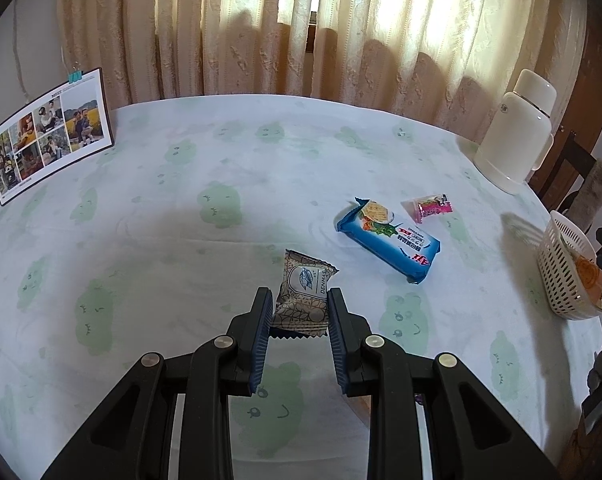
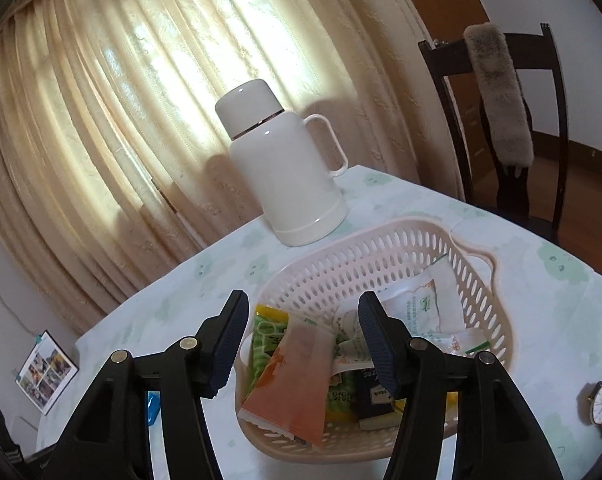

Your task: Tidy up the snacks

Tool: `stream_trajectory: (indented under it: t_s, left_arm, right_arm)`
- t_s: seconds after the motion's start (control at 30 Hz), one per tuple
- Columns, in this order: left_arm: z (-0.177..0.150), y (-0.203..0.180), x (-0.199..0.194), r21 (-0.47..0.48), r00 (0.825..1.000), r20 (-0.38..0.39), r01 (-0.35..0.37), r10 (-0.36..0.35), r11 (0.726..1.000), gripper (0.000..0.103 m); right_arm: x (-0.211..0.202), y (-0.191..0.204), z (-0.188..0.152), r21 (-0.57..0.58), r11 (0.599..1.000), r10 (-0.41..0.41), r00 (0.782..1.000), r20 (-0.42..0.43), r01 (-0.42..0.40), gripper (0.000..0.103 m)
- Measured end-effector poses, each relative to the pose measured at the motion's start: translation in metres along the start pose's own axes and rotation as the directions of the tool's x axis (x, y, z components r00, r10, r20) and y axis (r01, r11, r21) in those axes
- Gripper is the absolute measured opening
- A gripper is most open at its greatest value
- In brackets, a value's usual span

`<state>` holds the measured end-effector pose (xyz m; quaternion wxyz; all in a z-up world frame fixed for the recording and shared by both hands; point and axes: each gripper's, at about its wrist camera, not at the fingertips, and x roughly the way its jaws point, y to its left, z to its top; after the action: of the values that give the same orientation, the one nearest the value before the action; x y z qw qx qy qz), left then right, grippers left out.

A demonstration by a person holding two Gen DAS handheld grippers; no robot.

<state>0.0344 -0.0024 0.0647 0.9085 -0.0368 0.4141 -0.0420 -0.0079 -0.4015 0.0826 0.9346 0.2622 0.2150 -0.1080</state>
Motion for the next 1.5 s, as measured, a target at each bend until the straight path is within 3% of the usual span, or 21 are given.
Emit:
stream_trajectory:
  t_s: [0.33,0.63,0.8,1.0,1.27,1.5]
  left_arm:
    - [0.004,-0.028,-0.006,0.047,0.999,-0.013,0.031,-0.030,0.998,0.025]
    - [0.015,-0.073,-0.014,0.139,0.998,0.016,0.052,-0.055,0.989,0.025]
    - [0.022,-0.055,-0.009,0.100,1.000,0.011,0.010,-0.011,0.995,0.032]
    - [0.017,-0.026,0.004,0.088,0.998,-0.027,-0.054,0.056,0.995,0.032]
    - [-0.010,-0.022,0.034,0.097,0.988,-0.154,0.006,0.010,0.995,0.032]
    - [-0.017,-0.024,0.038,0.111,0.989,-0.150,0.003,0.014,0.994,0.034]
  right_arm:
    - [-0.019,-0.020,0.007,0.038,0.997,-0.063,0.994,0.087,0.060,0.058]
    - [-0.026,-0.043,0.009,0.089,0.994,-0.076,0.992,0.098,0.067,0.058]
    - [-0.023,-0.038,0.008,0.061,0.997,-0.041,0.996,0.076,0.036,0.061]
    - [-0.026,-0.030,0.005,0.029,0.999,-0.021,0.997,0.080,0.019,0.062]
    - [-0.023,-0.029,0.002,0.023,0.999,-0.029,0.997,0.066,0.028,0.062]
    - [-0.023,-0.028,0.002,0.019,0.999,-0.029,0.998,0.060,0.028,0.062]
